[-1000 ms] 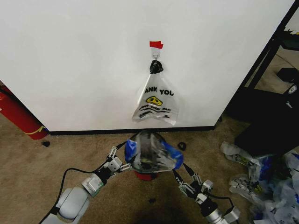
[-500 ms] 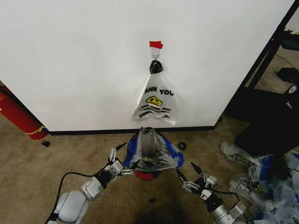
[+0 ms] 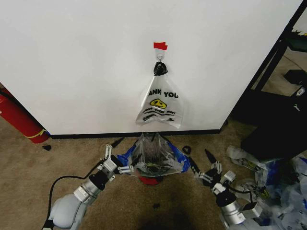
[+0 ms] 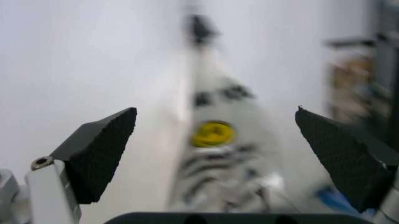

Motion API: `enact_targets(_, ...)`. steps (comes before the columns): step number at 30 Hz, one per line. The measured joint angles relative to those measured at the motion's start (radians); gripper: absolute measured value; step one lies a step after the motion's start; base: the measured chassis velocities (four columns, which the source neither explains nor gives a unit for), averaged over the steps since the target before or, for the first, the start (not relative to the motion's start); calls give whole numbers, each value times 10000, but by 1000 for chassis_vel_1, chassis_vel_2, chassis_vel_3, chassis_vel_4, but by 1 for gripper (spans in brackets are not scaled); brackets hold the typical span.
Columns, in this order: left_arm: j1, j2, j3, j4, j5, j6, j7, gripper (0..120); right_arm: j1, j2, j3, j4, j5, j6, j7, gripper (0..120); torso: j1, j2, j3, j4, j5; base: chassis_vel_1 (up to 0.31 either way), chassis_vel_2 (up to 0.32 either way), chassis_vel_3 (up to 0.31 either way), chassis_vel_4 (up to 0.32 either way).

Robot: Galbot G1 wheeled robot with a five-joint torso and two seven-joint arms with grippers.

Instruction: Pick up the garbage bag from the wall and place it over the trash bin.

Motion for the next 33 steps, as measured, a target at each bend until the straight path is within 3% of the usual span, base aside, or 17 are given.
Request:
enact_targets(2,-256,246,270,-105,-524,699,-1015,100,107,170,54,313,-1008,88,1164,100,0,0,0,2,-2,0,0,0,0)
enact_targets(5,-779,1159,443,-170,-1099,1748,-1274,100,303,351,270,778,-3278,-29,3202,100,1,0,1,-6,-5,0,0,0,0)
enact_targets(6,-779,1159,443,-170,-1099,1748,-1274,100,303,351,270,778,-3278,-29,3202,100,1,0,1,-6,-5,0,0,0,0)
enact_targets(9,-970,2117,455,-365,-1499,2457,-1004,100,435,583,774,1005,-5224,143,3761,100,1,0,1,1,0,0,0,0,0)
enact_targets(13,-890,2117,394,-648,-1698,2346,-875,100,348,841,1082,1191,-5785,472,3768,100,1,0,1,-2,0,0,0,0,0)
enact_targets(17,-648,667,376,-916,-1651,354,-1049,100,176,1006,915,1268,-4200,1304,2653,100,0,1,0,0,-2,0,0,0,0)
enact_targets(19,-648,242,260,-1008,-1600,17,-1000,100,65,741,688,1180,-3092,1397,1663,100,0,1,0,0,0,0,0,0,0)
enact_targets(20,-648,242,260,-1008,-1600,17,-1000,100,65,741,688,1180,-3092,1397,1663,100,0,1,0,0,0,0,0,0,0)
enact_targets(24,-662,-12,-2,-1073,-1829,-175,-307,100,192,217,599,853,-1390,1079,-458,100,0,1,0,-1,1,0,0,0,0)
enact_targets(29,-739,-47,5,-957,-2538,-128,-224,100,503,212,658,837,-1424,652,-279,100,0,2,0,1,2,0,0,0,0)
enact_targets(30,-801,15,31,-879,-2819,-123,-157,100,551,233,647,921,-1337,526,-150,100,0,1,0,0,1,0,0,0,0)
enact_targets(33,-1153,715,179,-771,-5346,73,186,100,637,105,386,1543,445,-133,533,100,0,1,0,1,3,0,0,0,0)
